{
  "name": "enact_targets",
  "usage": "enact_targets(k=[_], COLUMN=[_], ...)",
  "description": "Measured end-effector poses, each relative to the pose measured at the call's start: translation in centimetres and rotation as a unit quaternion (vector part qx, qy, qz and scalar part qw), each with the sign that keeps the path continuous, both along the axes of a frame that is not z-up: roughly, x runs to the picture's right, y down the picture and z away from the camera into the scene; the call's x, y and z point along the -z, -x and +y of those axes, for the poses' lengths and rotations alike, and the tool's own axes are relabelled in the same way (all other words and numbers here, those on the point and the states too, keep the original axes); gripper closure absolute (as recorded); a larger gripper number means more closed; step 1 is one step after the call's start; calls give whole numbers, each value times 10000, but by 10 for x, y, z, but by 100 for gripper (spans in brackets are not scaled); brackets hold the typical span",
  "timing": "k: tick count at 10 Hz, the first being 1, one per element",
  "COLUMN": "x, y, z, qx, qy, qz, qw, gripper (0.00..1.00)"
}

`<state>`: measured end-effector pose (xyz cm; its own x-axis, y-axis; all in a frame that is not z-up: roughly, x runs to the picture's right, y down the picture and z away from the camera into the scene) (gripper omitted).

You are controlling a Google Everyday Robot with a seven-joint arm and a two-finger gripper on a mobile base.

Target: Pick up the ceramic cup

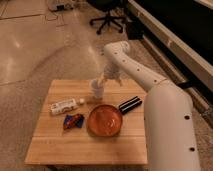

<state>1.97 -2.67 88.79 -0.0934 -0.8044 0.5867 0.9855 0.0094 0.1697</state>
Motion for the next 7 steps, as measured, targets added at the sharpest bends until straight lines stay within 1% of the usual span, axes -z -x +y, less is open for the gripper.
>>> enact_targets(k=[3, 5, 7], x=[-14, -25, -31], y=[15, 18, 16], z=[9, 14, 15], qx=[53, 54, 51], qy=[-126, -207, -267], qz=[-48, 4, 67], qw=[9999, 9998, 9996], gripper=[20, 22, 37])
